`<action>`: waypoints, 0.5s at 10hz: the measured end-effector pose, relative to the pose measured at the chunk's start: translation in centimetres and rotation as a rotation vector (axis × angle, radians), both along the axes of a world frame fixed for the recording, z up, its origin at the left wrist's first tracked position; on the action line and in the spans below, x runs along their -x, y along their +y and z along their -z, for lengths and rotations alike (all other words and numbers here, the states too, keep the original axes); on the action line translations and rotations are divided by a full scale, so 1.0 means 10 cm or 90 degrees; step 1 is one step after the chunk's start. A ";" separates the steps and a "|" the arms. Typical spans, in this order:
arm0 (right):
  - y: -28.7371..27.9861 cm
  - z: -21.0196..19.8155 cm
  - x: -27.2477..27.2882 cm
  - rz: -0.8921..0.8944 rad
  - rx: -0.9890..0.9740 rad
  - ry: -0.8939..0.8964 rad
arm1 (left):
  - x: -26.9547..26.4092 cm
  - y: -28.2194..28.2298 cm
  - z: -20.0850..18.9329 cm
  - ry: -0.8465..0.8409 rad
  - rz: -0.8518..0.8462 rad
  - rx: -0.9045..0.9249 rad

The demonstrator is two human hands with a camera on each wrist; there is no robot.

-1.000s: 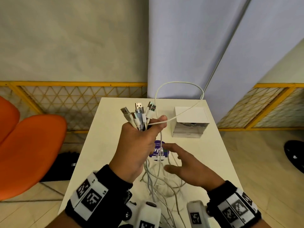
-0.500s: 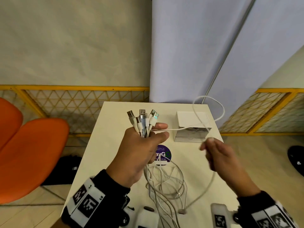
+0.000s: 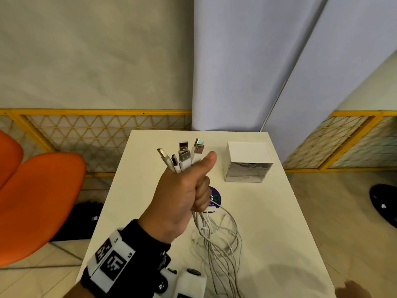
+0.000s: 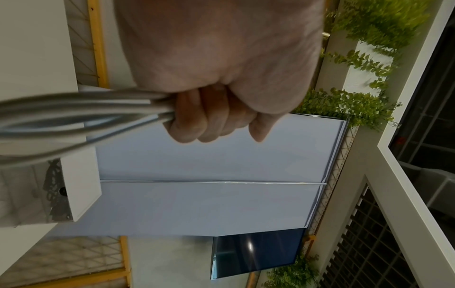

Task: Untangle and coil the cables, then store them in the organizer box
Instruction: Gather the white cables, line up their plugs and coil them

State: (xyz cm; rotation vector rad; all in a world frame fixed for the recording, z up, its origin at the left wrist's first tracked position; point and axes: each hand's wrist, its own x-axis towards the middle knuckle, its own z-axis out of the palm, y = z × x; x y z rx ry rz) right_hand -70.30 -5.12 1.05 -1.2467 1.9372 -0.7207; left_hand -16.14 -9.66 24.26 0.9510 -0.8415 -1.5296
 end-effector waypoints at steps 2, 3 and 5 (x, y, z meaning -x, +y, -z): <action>-0.51 -1.06 -2.44 -0.091 0.012 -0.077 | 0.14 -0.01 0.02 0.031 0.012 0.012; -0.54 -1.86 -3.16 -0.351 -0.004 -0.284 | 0.18 0.01 0.00 0.036 0.018 0.041; -0.46 -2.09 -3.93 -0.626 -0.080 -0.233 | 0.16 0.06 -0.03 -0.010 0.019 0.168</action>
